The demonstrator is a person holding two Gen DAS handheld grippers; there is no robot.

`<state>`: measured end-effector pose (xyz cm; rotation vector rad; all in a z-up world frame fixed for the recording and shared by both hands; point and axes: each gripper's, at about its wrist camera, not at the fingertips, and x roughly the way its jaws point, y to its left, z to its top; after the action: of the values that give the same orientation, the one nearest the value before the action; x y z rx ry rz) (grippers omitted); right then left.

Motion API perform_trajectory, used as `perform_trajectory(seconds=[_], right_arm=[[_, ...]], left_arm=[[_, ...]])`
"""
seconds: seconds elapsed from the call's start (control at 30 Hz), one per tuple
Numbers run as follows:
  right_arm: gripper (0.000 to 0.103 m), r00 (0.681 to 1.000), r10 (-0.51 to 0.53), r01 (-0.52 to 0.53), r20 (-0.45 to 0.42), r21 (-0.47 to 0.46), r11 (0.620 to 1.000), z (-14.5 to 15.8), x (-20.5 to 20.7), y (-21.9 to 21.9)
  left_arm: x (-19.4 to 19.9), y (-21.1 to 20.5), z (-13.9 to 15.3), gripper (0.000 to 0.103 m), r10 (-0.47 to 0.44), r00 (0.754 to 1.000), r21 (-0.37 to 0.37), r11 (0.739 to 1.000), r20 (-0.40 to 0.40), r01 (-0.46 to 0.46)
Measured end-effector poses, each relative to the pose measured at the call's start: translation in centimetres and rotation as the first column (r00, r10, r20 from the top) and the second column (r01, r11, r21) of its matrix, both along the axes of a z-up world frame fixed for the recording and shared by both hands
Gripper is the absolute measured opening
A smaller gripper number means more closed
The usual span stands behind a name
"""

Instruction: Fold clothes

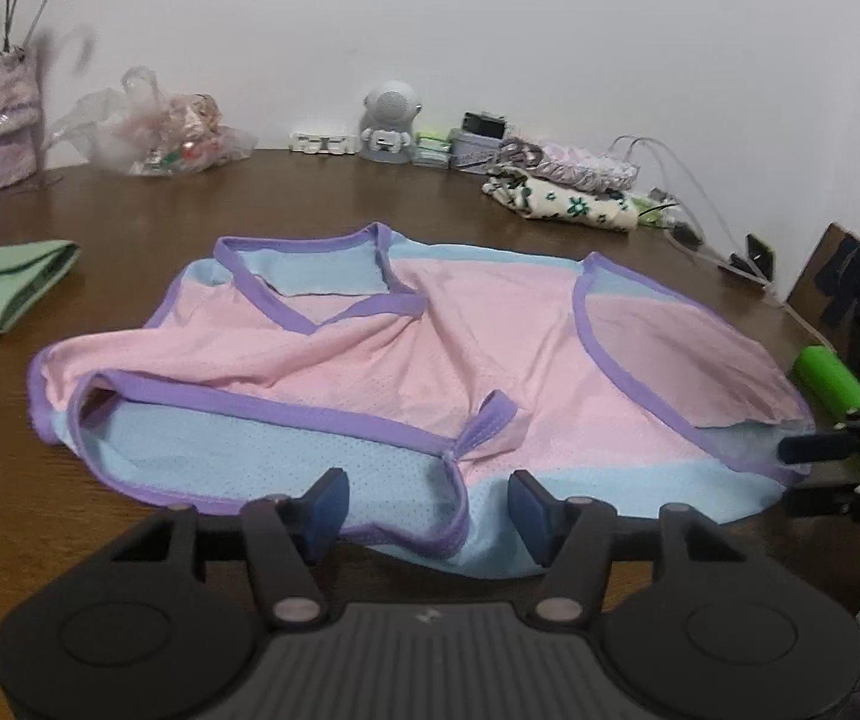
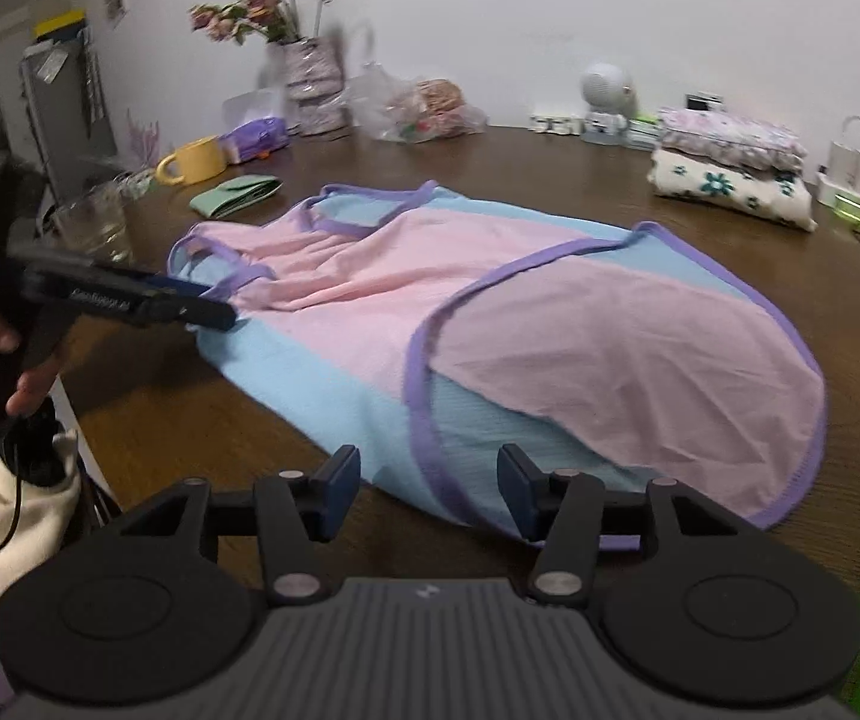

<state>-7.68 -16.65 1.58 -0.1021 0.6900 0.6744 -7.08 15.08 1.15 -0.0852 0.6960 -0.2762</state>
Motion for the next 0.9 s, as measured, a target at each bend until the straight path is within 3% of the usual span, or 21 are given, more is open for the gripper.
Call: perform_trajectory(seconds=[0.07,0.2,0.23,0.4,0.5,0.6,0.73,0.83,0.9], right_arm=[[0.044,1.000,-0.004,0.004,-0.007,-0.009,1.000,-0.4,0.2,0.7],[0.010,1.000,-0.024,0.026,0.020,-0.081,0.996,-0.4,0.3,1.3],[0.007,1.000,-0.023,0.023,0.004,-0.088,0.996,-0.3,0.3,1.0],[0.008,0.996,-0.078,0.075,-0.040,-0.059,0.995,-0.1,0.3,-2.2],[0.015,0.997,-0.072,0.071,-0.024,-0.044,0.997,0.0,0.0,-2.8],[0.031,0.998,-0.054,0.053,-0.012,-0.034,0.998,0.1,0.3,-2.6],[0.032,0.999,-0.032,0.032,-0.006,-0.032,0.999,0.2,0.4,-2.0],[0.032,1.000,-0.019,0.019,-0.005,-0.036,0.999,-0.1,0.2,-1.7],[0.032,1.000,-0.015,0.015,-0.003,-0.042,0.999,-0.2,0.1,-1.6]], left_arm=[[0.0,0.4,-0.1,0.057,-0.014,1.000,-0.015,1.000,0.006,0.014],[-0.3,1.3,-0.2,0.057,-0.057,0.998,-0.002,0.998,0.013,0.057],[-0.5,1.6,-0.1,0.057,-0.063,0.998,0.007,0.998,0.010,0.063],[-1.7,2.5,0.3,0.057,-0.110,0.994,0.023,0.994,0.000,0.110],[-2.0,2.5,1.0,0.060,-0.148,0.989,0.012,0.989,0.019,0.147],[-1.8,1.9,1.3,0.068,-0.199,0.979,0.013,0.980,0.034,0.199],[-1.6,1.4,1.0,0.068,-0.267,0.964,-0.004,0.964,0.022,0.267],[-2.0,1.4,0.6,0.059,-0.272,0.962,0.003,0.962,0.021,0.272],[-2.0,1.6,0.2,0.032,-0.257,0.966,-0.004,0.966,0.020,0.257]])
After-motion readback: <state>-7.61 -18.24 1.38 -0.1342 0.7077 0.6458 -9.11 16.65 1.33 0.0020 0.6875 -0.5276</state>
